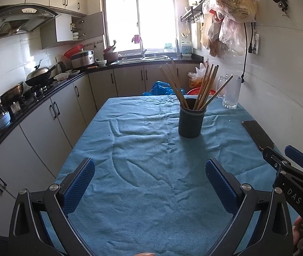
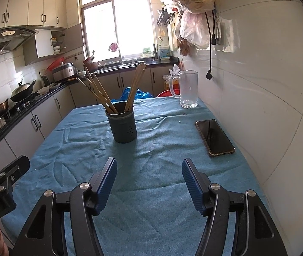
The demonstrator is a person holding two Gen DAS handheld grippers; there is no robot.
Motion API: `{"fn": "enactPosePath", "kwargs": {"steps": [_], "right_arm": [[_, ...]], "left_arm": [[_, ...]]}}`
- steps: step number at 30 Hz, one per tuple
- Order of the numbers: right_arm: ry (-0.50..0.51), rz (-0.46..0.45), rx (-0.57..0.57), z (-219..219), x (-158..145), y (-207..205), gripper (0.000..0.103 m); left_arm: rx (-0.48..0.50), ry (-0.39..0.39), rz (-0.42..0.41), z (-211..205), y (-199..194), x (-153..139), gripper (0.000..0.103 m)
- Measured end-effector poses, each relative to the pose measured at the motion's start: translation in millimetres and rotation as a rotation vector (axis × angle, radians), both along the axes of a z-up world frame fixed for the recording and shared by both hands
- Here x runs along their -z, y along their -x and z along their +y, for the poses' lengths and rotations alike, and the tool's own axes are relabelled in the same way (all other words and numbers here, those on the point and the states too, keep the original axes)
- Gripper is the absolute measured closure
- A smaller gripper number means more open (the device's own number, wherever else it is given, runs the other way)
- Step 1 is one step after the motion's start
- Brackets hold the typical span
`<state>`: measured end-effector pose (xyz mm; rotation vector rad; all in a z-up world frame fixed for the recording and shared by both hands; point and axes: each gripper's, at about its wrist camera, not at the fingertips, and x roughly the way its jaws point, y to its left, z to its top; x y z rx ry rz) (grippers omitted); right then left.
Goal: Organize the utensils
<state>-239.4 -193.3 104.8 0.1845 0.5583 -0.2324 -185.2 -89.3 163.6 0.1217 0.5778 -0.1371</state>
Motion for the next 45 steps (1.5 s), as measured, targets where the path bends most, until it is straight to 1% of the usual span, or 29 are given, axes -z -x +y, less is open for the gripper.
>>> {"fn": "enactPosePath", "kwargs": {"steps": [19, 45], "right_arm": [[-0.002, -0.016, 0.008, 0.1, 3.4, -3.9, 0.034], [-0.006, 0.054, -0.015, 6.5, 22.5, -23.9, 0.034]], "left_arm": [[0.013, 0.001, 0.027, -0.1, -5.1, 8.1, 0.000], [0.020, 0.027, 0.111, 5.4, -25.2, 25.7, 0.000]]}}
